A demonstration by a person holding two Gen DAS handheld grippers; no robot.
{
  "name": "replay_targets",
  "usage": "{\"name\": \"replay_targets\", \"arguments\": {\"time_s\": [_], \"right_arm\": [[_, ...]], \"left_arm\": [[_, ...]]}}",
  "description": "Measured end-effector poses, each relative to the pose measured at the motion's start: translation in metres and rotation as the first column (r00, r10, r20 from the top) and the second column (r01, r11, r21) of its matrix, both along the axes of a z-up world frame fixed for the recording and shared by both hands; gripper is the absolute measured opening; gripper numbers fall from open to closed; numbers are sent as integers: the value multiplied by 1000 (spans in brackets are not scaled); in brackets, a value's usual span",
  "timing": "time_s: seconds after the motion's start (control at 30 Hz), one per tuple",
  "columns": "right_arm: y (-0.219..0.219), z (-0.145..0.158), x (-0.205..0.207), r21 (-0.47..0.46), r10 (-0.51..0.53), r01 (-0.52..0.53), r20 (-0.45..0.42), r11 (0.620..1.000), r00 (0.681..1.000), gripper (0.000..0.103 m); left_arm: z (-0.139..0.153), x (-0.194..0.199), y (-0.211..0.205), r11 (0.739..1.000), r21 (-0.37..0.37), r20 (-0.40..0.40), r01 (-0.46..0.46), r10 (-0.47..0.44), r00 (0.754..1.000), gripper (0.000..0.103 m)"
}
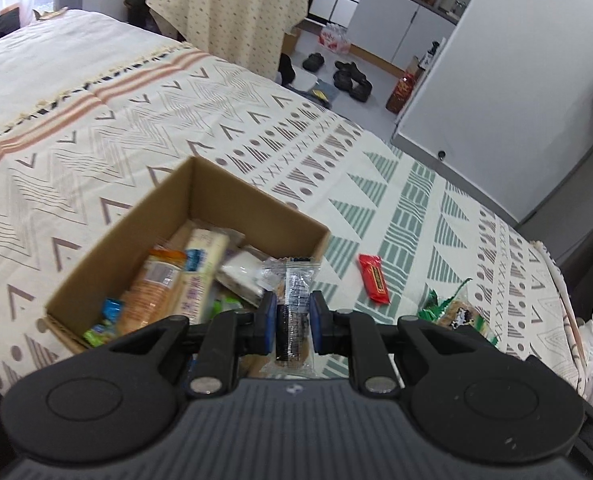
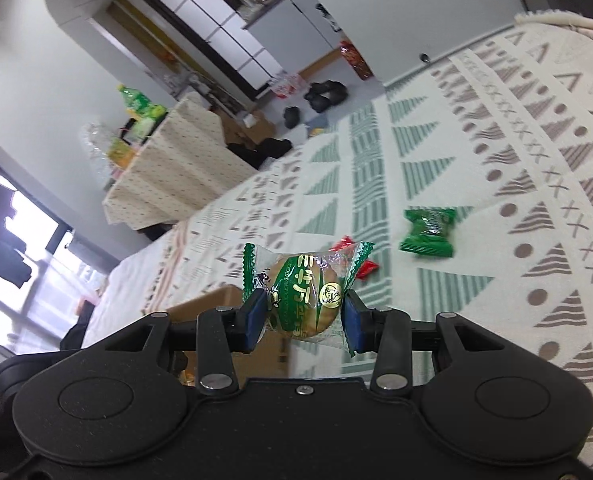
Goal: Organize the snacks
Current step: 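Carry the clear packet and green cake over the box with both tools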
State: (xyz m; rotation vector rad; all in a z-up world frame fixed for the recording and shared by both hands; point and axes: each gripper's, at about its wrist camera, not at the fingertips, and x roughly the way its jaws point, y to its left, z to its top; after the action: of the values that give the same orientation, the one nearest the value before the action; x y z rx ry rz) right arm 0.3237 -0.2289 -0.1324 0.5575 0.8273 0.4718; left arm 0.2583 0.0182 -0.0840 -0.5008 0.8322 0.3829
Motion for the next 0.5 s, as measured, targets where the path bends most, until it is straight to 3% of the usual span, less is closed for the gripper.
{"name": "replay_targets", "arguments": {"time_s": [0.5], "right_arm": [[36, 20, -25, 13, 92, -93, 74, 996, 993, 40]], "left_arm": [[19, -35, 49, 996, 11, 26, -93, 93, 995, 17]]}}
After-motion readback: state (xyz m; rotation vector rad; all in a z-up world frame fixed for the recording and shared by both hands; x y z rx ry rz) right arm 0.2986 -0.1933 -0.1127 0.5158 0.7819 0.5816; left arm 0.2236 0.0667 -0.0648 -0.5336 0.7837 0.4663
